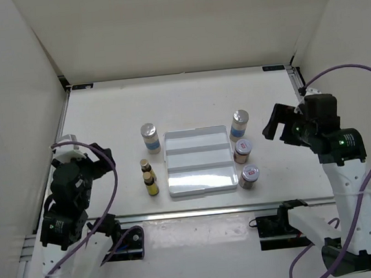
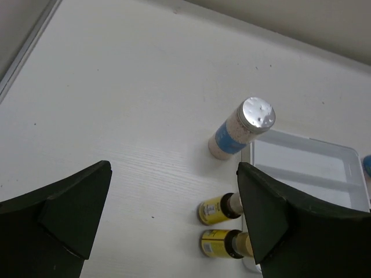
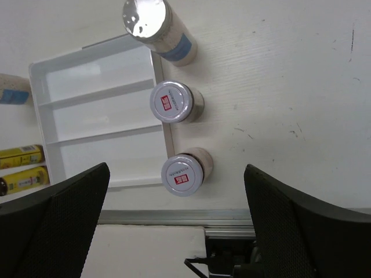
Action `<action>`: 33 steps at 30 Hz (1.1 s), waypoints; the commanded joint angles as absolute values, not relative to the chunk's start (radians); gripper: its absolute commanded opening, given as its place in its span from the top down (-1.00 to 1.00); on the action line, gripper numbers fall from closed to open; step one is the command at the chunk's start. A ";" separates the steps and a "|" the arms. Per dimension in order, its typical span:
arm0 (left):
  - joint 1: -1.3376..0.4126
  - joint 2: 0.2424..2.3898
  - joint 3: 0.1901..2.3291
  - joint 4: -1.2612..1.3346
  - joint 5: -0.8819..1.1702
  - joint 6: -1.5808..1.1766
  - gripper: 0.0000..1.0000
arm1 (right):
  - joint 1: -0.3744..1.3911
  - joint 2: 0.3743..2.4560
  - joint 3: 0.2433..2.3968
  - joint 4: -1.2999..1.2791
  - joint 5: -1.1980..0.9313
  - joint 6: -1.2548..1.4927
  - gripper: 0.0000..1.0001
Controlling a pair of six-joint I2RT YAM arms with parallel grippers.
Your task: Organize the condiment bottles
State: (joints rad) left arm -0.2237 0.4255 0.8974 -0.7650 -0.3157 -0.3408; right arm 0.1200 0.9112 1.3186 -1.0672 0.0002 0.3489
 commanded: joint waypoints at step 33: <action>-0.333 0.598 0.851 -0.798 -0.296 -0.339 -1.00 | 0.466 1.173 0.919 -1.016 0.124 0.719 -0.89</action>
